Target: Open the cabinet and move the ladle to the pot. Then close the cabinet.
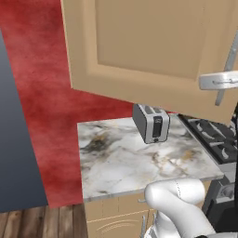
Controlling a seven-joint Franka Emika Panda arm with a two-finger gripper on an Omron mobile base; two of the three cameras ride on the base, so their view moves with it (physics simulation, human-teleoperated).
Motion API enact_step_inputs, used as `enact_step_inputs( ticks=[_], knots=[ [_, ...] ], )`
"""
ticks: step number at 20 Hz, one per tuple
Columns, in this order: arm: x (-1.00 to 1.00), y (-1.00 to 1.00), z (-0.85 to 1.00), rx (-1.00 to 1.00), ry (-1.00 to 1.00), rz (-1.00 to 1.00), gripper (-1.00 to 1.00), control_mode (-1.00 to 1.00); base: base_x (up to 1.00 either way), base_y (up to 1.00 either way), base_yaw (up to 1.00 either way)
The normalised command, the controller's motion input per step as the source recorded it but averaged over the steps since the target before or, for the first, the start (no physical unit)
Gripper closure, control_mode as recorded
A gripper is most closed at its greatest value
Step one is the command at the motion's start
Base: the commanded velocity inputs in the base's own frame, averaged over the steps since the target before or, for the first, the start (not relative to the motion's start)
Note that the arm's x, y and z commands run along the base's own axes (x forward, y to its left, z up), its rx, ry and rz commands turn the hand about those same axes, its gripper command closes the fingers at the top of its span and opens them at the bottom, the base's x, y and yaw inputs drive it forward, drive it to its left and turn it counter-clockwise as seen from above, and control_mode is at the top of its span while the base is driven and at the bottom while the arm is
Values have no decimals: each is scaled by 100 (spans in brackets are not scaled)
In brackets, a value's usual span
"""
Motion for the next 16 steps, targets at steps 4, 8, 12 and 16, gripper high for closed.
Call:
enact_step_inputs(
  ticks=[4,8,12,16],
  knots=[
    [-70,52,9,-3,3,0,-100,-100,0,0,0],
    [-45,-26,11,0,0,0,-100,-100,0,0,0],
    [-78,-88,9,3,-4,0,-100,-100,0,0,0],
    [-32,-100,8,12,0,0,-100,-100,0,0,0]
  ],
)
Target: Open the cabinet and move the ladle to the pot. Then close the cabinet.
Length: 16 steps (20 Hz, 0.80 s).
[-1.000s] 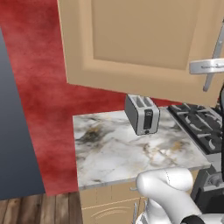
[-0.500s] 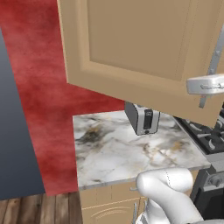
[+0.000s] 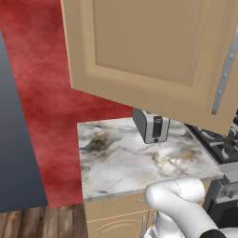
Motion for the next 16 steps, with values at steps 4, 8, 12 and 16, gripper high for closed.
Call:
enact_step_inputs(
  ticks=[4,8,12,16],
  knots=[
    [31,-79,0,26,0,3,-100,-100,0,0,0],
    [60,-39,-2,34,0,11,-100,-100,0,0,0],
    [59,-14,-11,35,0,13,-100,-100,0,0,0],
    [55,-2,-22,32,0,14,-100,-100,0,0,0]
  ],
)
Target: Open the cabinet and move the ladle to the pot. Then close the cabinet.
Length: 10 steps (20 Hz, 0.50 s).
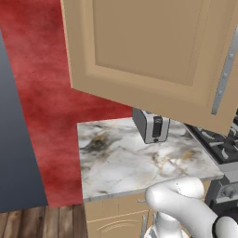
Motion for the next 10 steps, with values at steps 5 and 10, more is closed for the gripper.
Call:
enact_step_inputs(
  ticks=[5,10],
  knots=[
    [66,15,-23,25,0,14,-100,-100,0,0,0],
    [65,45,-19,17,1,15,-100,-100,0,0,0]
  ],
)
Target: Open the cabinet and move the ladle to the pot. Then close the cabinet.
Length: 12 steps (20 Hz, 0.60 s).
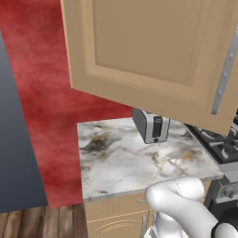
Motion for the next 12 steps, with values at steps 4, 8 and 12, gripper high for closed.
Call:
enact_step_inputs(
  ticks=[4,8,12],
  knots=[
    [38,43,-3,13,1,16,-100,-100,0,0,0],
    [-5,44,3,5,0,17,-100,-100,0,0,0],
    [-31,58,15,0,0,14,-100,-100,0,0,0]
  ],
)
